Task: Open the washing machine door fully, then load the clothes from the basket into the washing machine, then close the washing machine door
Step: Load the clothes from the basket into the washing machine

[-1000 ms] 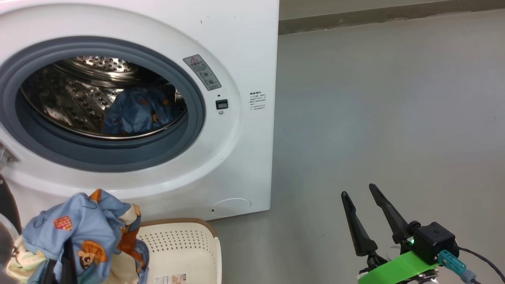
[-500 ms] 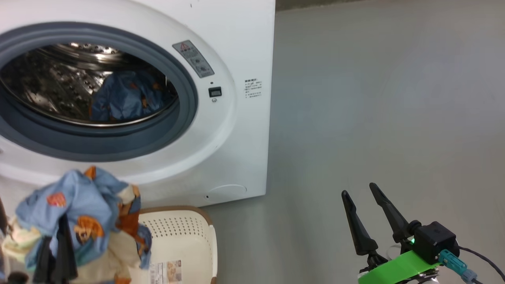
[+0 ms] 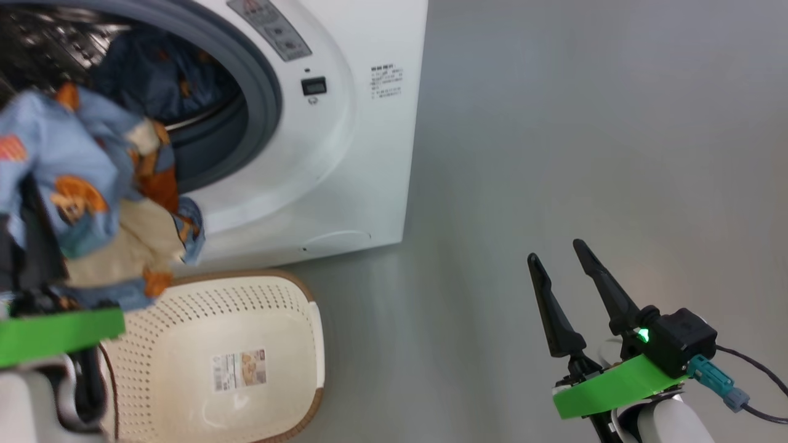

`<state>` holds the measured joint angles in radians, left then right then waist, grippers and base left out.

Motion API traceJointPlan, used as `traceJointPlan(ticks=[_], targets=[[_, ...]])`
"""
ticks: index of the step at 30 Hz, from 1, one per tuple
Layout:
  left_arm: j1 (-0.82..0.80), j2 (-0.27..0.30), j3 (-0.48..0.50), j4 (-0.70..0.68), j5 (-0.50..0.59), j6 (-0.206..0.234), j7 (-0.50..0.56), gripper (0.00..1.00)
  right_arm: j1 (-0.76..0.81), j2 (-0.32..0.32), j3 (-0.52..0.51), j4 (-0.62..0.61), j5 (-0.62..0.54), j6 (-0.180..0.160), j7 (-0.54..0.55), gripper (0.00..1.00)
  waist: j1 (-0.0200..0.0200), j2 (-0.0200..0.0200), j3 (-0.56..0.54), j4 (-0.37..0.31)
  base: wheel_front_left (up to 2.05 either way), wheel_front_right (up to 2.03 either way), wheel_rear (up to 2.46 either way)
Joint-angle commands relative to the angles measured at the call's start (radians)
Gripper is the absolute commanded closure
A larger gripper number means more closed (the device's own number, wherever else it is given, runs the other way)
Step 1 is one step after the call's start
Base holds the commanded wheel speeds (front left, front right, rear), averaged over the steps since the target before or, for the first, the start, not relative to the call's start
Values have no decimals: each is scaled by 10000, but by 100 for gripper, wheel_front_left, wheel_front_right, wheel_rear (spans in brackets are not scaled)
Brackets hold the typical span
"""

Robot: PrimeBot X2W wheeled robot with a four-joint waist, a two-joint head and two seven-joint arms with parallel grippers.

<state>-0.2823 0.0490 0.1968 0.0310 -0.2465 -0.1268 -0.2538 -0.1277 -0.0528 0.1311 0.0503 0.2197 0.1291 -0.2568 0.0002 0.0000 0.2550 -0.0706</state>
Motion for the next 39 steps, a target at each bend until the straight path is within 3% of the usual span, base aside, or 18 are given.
traceJointPlan(ticks=[1,19,31,39], targets=[[-590,409,406,-96,57,-24,-80,100,-252,26,284,-286,-124,16,-49,0,-2,0,741,-222,0,0,0],[-4599,1691,49,1750,33,-37,-80,100,-1057,26,383,-606,113,16,-49,0,-2,0,3236,-773,0,0,0],[-7359,2843,-981,5184,-149,-38,-67,100,-1209,26,594,-508,319,16,-49,0,-2,0,4332,-908,0,0,0],[-9487,3274,-1890,7584,-829,-38,1084,100,-1223,26,1038,-263,567,16,-49,0,-2,0,4742,-869,0,0,0]])
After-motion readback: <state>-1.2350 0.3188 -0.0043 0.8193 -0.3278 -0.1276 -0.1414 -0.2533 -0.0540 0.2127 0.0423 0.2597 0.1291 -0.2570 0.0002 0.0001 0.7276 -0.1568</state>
